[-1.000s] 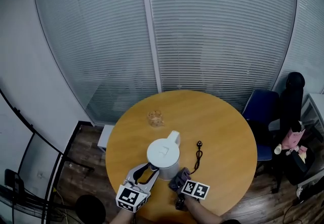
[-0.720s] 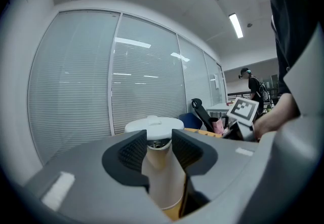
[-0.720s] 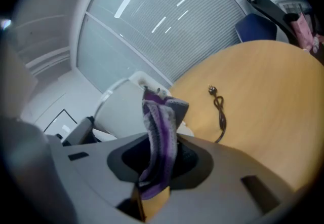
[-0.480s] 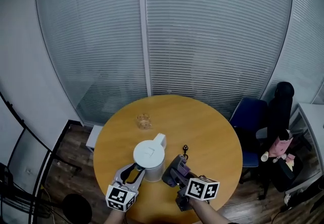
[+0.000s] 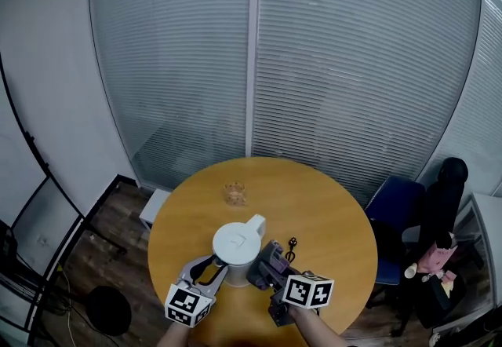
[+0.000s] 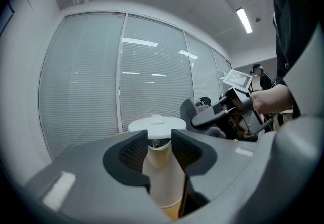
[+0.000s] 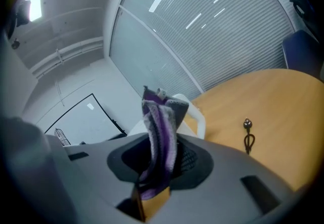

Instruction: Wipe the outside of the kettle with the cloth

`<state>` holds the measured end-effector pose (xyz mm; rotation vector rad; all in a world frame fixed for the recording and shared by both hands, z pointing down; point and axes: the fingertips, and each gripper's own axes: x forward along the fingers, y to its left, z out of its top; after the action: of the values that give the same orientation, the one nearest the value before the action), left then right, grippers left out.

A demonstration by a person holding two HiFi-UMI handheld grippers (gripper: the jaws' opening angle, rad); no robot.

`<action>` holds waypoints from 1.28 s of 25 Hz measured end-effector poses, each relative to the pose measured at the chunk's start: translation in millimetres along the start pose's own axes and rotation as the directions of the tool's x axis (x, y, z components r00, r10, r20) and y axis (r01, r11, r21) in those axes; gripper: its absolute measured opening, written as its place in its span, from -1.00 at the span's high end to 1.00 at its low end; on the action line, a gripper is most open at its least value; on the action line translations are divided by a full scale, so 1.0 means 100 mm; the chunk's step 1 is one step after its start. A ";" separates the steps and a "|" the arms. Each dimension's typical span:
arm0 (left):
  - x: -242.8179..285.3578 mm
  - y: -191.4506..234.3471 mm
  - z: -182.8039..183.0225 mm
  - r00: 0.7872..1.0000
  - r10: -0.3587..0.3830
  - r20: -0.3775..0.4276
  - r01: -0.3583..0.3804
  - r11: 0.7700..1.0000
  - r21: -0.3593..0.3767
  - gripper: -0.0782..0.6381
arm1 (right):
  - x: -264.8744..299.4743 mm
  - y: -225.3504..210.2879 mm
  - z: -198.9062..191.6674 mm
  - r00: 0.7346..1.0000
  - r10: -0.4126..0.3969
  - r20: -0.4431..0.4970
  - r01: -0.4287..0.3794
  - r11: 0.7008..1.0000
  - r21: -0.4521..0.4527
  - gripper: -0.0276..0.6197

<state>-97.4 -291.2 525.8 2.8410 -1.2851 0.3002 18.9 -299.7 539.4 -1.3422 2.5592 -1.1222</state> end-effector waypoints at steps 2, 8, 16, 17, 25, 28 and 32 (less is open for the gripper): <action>0.00 0.00 -0.02 1.000 0.008 -0.005 -0.008 1.000 0.000 0.36 | 0.05 -0.13 -0.11 1.000 -0.014 -0.022 0.015 0.999 0.031 0.62; -0.01 0.03 0.02 0.999 0.039 -0.017 -0.039 0.999 -0.005 0.37 | 0.26 -0.55 -0.55 0.992 -0.064 -0.107 0.079 0.987 0.139 0.62; -0.01 -0.02 0.02 0.997 0.064 -0.035 -0.064 0.998 0.008 0.38 | 0.46 -1.01 -1.25 0.949 -0.147 -0.278 0.185 0.976 0.116 0.62; -0.01 -0.02 0.02 0.997 0.067 -0.036 -0.066 0.998 0.012 0.38 | 0.48 -1.04 -1.30 0.945 -0.153 -0.290 0.193 0.975 0.112 0.62; -0.05 -0.04 0.01 0.996 0.073 -0.045 -0.072 0.997 0.010 0.40 | 0.50 -1.08 -1.40 0.931 -0.162 -0.327 0.205 0.974 0.099 0.62; -0.06 -0.04 0.02 0.997 0.064 -0.050 -0.064 0.998 0.000 0.41 | 0.39 -0.94 -1.13 0.952 -0.141 -0.272 0.174 0.980 0.101 0.62; -0.10 0.00 0.03 0.997 0.064 -0.037 -0.064 0.998 -0.009 0.41 | 0.21 -0.55 -0.52 0.987 -0.049 -0.153 0.064 0.993 0.095 0.62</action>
<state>-102.9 -284.2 521.1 2.7760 -1.3685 0.3441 26.2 -305.1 618.1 -1.3640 2.5399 -1.3931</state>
